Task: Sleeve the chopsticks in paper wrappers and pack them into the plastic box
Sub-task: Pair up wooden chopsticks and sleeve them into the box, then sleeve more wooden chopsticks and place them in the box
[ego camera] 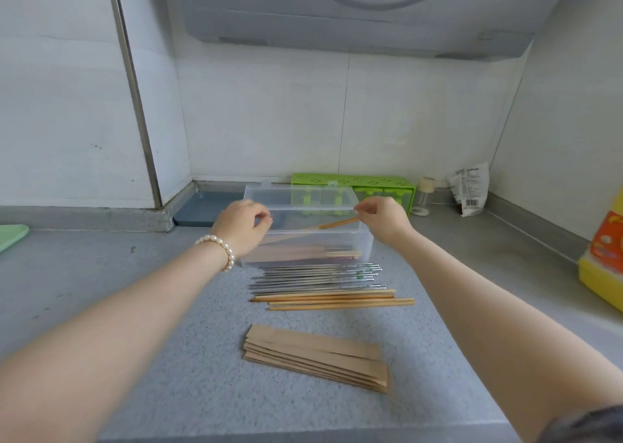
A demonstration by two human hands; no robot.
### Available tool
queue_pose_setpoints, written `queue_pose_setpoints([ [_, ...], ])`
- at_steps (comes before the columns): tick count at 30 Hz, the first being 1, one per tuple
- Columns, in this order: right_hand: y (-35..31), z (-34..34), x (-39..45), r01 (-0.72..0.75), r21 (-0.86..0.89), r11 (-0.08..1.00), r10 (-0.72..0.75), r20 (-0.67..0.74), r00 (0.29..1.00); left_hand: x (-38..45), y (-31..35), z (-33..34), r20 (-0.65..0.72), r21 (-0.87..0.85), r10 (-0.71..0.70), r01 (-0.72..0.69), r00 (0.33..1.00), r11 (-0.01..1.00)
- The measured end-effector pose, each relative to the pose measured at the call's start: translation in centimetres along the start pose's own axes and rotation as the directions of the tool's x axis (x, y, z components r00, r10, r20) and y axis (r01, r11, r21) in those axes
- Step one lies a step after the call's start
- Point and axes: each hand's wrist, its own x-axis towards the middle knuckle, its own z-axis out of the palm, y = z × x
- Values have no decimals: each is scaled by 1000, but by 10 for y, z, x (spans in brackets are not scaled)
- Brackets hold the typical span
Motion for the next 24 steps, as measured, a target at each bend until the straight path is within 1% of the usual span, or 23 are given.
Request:
queue_pose_setpoints([
  [1, 0, 2, -6, 34, -3, 999, -34, -3, 999, -7, 3, -1, -35, 8, 38, -38, 999, 999],
  [2, -1, 1, -12, 68, -11, 998, -68, -1, 998, -12, 9, -3, -42, 0, 73, -73, 996, 997],
  [3, -3, 0, -19, 97, -22, 995, -96, 25, 995, -18, 16, -4, -3, -24, 97, -97, 995, 995],
  [4, -4, -1, -25, 119, -37, 992, -116, 78, 990, -26, 23, -6, 79, -55, 109, -105, 991, 993],
  [5, -5, -3, -33, 139, -61, 988, -128, 161, 979, -33, 31, -7, 190, -79, 123, -109, 974, 991],
  [7, -8, -5, -47, 172, -124, 977, -116, 365, 924, -46, 43, -4, 409, -100, 148, -117, 900, 988],
  [8, -9, -6, -55, 187, -157, 970, -97, 454, 886, -54, 48, -2, 490, -114, 159, -118, 857, 987],
  [9, -9, -6, -63, 205, -190, 960, -78, 524, 848, -61, 53, -1, 553, -138, 171, -113, 815, 984],
  [11, -8, -7, -77, 244, -230, 942, -56, 609, 791, -74, 58, 3, 650, -179, 192, -96, 735, 979],
  [12, -7, -8, -84, 255, -234, 938, -50, 637, 769, -80, 60, 5, 677, -174, 198, -107, 709, 979],
  [13, -5, -10, -90, 257, -229, 939, -41, 666, 745, -84, 61, 7, 690, -152, 196, -126, 697, 980],
  [16, -2, -12, -108, 266, -208, 941, -19, 754, 656, -94, 62, 12, 682, -129, 187, -135, 707, 982],
  [17, -1, -12, -113, 274, -211, 938, -14, 768, 641, -96, 62, 13, 682, -130, 181, -126, 709, 983],
  [21, 5, -10, -123, 274, -218, 937, -11, 763, 647, -99, 62, 16, 688, -115, 151, -99, 710, 988],
  [24, 10, -11, -127, 265, -213, 940, -11, 761, 649, -100, 62, 17, 686, -136, 142, -67, 713, 989],
])
